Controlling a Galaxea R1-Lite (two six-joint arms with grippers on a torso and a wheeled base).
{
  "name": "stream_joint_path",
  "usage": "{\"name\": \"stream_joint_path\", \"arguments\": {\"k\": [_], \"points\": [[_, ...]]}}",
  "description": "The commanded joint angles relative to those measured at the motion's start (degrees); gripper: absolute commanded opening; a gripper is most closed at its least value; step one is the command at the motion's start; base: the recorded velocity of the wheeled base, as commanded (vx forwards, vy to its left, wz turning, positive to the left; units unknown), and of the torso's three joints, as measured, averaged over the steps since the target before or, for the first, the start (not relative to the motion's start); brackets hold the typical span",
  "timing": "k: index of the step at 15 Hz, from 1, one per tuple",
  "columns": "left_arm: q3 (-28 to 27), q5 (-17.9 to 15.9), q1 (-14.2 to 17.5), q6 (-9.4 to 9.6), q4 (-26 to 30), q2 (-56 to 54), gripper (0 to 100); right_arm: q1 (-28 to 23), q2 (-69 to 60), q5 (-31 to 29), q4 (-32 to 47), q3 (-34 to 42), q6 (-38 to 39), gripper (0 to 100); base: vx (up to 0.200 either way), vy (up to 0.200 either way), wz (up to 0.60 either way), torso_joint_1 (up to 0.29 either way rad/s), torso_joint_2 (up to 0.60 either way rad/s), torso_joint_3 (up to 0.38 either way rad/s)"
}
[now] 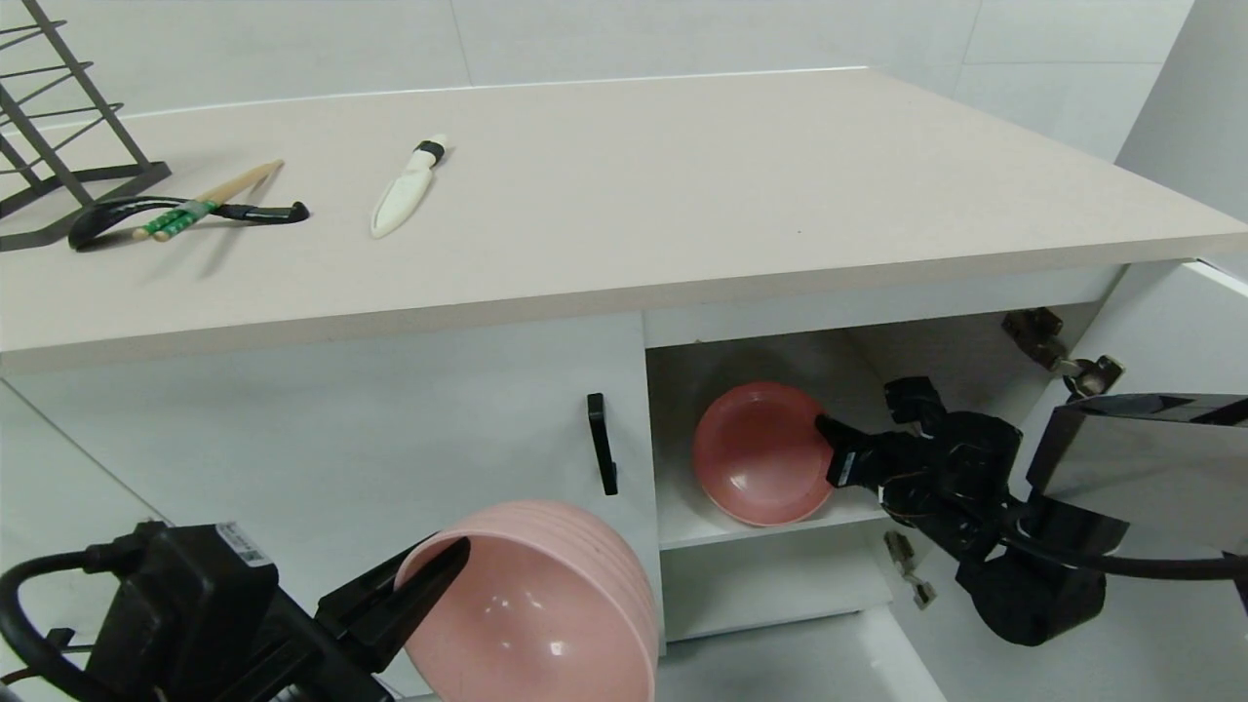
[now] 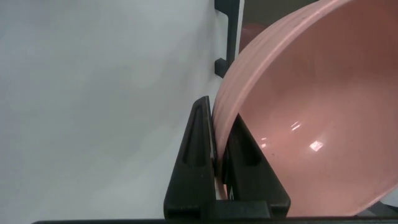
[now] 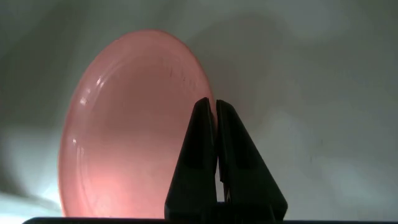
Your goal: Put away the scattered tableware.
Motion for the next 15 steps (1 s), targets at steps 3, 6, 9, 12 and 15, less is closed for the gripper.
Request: {"name": "stream_joint_path", "arguments": {"k": [3,6,9,12,15], "points": [[0.0,-0.1,0.0,-0.03,0.0,0.2,0,-0.5,3.4,-0.4,0.0,-2.0,0.0,0,0.000,0.000,0.00,0.000,0.00,0.000],[0.0,-0.1,0.0,-0.03,0.0,0.3,0,-0.5,3.5,-0.4,0.0,-2.3,0.0,0,0.000,0.000,0.00,0.000,0.00,0.000],[0.0,-0.1,0.0,-0.12,-0.1,0.8,0,-0.5,4.3,-0.5,0.0,-3.3,0.0,100,0.000,0.000,0.00,0.000,0.00,0.000],[0.0,-0.2,0.0,-0.38,-0.1,1.2,0,-0.9,2.0,-1.7,0.0,-2.0,-0.2,100,0.000,0.000,0.00,0.000,0.00,0.000],[-0.2,-0.2,0.0,0.32,-1.9,2.0,0,0.6,-12.3,-3.3,0.0,12.6,-0.9,100,0.000,0.000,0.00,0.000,0.00,0.000]]}}
